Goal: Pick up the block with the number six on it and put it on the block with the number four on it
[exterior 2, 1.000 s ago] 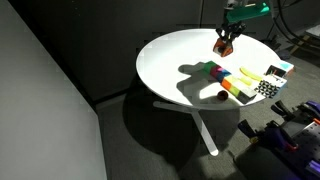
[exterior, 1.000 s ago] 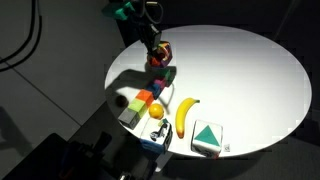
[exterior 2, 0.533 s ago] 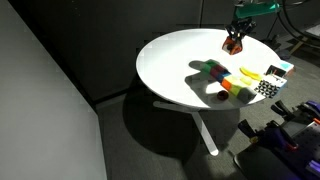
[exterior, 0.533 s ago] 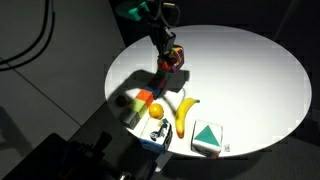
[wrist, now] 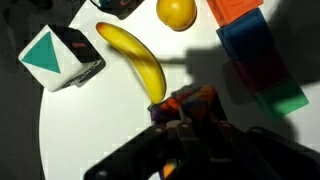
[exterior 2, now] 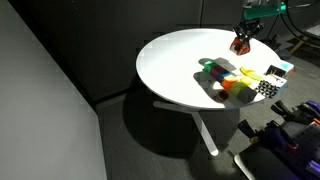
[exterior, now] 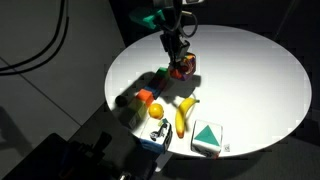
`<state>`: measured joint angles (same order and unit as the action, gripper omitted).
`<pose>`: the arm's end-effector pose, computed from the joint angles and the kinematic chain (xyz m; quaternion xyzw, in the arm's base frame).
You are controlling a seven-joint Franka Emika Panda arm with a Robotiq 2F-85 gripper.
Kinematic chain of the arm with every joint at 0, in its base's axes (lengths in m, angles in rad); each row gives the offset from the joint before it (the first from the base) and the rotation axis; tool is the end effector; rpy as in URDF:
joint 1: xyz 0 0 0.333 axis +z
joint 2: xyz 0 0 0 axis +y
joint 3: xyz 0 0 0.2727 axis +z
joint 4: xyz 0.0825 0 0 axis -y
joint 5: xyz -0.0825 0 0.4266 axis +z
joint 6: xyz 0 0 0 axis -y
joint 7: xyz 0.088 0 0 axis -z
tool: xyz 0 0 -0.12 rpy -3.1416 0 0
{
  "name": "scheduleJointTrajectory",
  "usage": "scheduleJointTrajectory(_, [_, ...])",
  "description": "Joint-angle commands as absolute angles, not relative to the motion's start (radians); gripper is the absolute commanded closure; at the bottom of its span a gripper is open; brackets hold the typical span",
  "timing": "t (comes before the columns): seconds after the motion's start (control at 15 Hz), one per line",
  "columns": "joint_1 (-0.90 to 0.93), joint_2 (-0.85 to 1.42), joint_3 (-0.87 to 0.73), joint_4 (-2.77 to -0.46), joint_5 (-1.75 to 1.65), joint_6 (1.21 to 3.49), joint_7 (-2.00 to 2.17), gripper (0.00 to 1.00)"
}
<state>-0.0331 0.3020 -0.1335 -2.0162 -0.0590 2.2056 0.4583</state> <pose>0.5942 -0.1038 0.2120 0.9554 -0.2869 -0.0484 0.0502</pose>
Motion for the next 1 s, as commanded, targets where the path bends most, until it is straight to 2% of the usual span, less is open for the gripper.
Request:
scheduleJointTrajectory(0.0, [-0.054, 0.278, -0.148, -2.023, -0.053, 2.221, 0.415, 0.93])
scheduleJointTrajectory(0.93, [-0.107, 0.061, -0.185, -2.180, -0.060, 2.189, 0.343, 0.93])
